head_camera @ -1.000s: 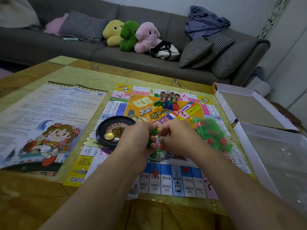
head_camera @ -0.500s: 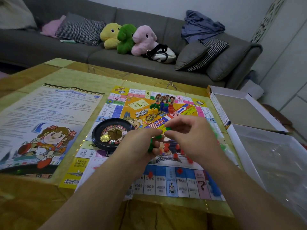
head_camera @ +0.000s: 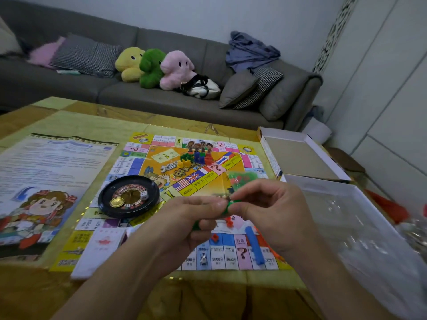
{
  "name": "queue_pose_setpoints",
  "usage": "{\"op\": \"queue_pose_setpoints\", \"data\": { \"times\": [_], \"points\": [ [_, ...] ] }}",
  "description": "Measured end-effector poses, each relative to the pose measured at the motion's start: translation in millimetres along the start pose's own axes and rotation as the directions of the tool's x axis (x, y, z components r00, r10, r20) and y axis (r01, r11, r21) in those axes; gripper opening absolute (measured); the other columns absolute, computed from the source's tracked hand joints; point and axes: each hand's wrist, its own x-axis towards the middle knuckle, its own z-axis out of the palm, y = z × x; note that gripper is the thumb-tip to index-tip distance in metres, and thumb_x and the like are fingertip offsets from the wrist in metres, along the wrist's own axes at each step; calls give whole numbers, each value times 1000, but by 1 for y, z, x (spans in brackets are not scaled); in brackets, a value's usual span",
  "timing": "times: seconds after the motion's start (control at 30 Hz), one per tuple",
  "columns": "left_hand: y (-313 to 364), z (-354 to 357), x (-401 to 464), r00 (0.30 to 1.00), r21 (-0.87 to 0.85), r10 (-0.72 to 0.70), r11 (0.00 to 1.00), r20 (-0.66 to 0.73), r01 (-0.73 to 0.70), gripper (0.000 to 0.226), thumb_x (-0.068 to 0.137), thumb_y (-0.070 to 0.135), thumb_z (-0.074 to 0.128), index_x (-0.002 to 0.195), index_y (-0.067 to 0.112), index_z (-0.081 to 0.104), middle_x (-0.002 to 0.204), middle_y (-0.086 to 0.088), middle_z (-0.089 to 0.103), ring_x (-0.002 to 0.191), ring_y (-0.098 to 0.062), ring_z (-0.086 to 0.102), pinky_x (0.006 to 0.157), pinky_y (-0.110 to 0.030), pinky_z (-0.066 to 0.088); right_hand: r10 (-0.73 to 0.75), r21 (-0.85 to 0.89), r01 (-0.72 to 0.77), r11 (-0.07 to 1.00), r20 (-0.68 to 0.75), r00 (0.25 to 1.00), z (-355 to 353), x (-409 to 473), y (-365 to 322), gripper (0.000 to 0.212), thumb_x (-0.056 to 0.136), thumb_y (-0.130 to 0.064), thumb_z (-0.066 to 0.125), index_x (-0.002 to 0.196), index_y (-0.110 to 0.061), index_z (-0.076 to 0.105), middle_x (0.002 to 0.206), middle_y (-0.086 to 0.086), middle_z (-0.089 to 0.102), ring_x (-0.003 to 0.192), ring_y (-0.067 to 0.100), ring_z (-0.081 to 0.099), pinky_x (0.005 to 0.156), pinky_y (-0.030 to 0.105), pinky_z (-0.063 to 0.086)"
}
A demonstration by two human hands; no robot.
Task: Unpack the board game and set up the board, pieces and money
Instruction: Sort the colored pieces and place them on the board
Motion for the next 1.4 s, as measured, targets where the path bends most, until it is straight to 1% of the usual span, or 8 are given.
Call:
{"op": "queue_pose_setpoints", "data": {
  "times": [0.2,0.43,0.6,0.77,0.97,1.13,1.27,1.4],
  "points": [
    [-9,4,-8,981,-86,93,990,-168,-108,21,85,3,73,103,-8,75,84,-13,72,46,-5,42,38,-15,33,0,89,1,996,-19,1000,-3,-3,-3,26,79,11,81,94,-11,82,92,-1,82,90,17,79,80,28,64],
    [-21,17,-3,948,-132,177,967,-266,-217,25,82,5,75,104,-7,76,64,-6,58,44,-6,41,36,-15,32,-51,-88,46,995,-60,997,4,-7,-2,23,78,5,87,83,-16,79,80,-4,77,79,15,76,74,33,65],
    [-22,17,1,944,-80,185,974,-275,-214,12,80,7,78,90,0,81,70,-13,55,47,-8,40,36,-16,32,-53,-122,48,991,-44,998,6,-4,4,30,79,3,87,96,-20,75,80,-1,71,78,16,74,70,25,63],
    [-20,15,1,945,-70,178,977,-273,-204,9,82,4,78,88,-1,81,64,-10,54,46,-8,42,37,-16,33,-59,-230,53,972,-20,998,8,0,8,24,79,-6,89,90,-25,79,84,-9,75,81,11,74,72,30,64],
    [-21,11,2,935,-48,183,977,-303,-207,5,84,3,78,83,2,82,62,-11,55,45,-9,42,38,-17,34,-227,-403,214,890,16,974,8,2,14,18,80,-5,89,93,-18,84,86,-10,74,83,8,70,68,22,59],
    [-21,9,1,938,-72,172,977,-300,-202,6,84,1,76,84,1,82,64,-10,60,46,-7,44,38,-16,34,-248,-361,235,902,9,969,10,1,19,24,82,-4,86,99,-20,86,87,-11,76,84,10,72,66,28,59],
    [-22,9,1,944,-93,159,977,-288,-192,9,81,4,78,87,-2,81,64,-9,57,47,-8,41,40,-17,32,-308,-387,282,878,-6,951,15,-2,21,26,86,1,81,105,-16,85,94,-11,76,92,6,71,71,15,56],
    [-24,11,1,946,-150,120,974,-302,-172,5,83,2,78,85,-3,80,66,-9,57,46,-7,41,37,-16,32,-334,-430,300,851,-3,943,23,-6,24,26,90,3,75,105,-16,83,97,-13,74,96,6,69,78,20,56]
  ]
}}
